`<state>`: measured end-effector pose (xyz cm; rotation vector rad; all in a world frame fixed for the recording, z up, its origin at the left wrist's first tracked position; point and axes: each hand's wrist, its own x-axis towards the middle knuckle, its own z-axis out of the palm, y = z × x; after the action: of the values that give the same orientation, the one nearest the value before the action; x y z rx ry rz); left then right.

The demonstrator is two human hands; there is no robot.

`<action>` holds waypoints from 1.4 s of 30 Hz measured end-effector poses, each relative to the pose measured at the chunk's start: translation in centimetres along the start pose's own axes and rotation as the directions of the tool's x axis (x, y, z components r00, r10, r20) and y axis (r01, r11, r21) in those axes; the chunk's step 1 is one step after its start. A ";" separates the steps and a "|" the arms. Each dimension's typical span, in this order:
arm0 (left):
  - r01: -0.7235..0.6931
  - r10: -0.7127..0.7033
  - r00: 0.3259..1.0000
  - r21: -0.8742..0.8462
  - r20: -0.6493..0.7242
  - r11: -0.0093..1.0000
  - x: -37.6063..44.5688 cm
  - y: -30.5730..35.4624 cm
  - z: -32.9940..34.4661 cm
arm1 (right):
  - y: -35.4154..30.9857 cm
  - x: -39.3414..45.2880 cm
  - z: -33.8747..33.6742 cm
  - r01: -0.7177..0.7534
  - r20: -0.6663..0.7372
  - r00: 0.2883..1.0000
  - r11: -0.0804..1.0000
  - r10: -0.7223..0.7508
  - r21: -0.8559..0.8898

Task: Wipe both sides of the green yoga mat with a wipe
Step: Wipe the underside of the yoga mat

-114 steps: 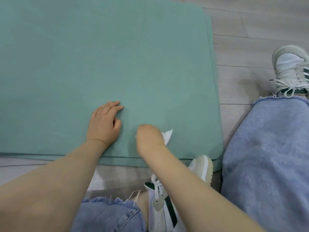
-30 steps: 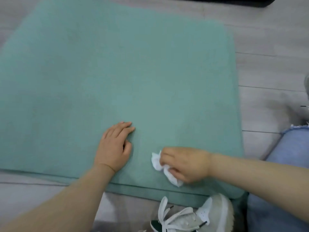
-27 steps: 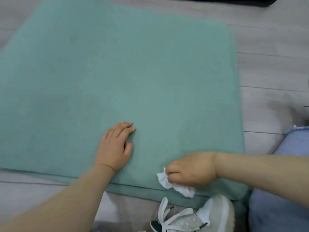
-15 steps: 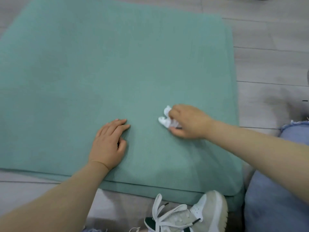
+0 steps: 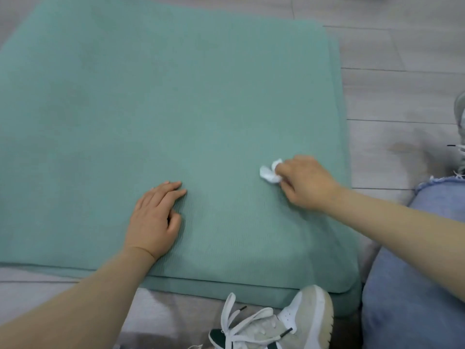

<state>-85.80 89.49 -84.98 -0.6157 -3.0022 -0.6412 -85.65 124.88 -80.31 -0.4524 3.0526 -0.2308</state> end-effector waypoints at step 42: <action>0.004 -0.013 0.994 0.082 0.109 0.997 0.0 1.0 -0.8 | 1.3 -12.6 -3.5 -0.251 0.697 0.684 0.967 0.216 -0.054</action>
<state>-85.47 90.01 -83.90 -0.6550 -3.1152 -0.4971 -74.18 130.25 -76.76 -0.0912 2.3024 -0.0826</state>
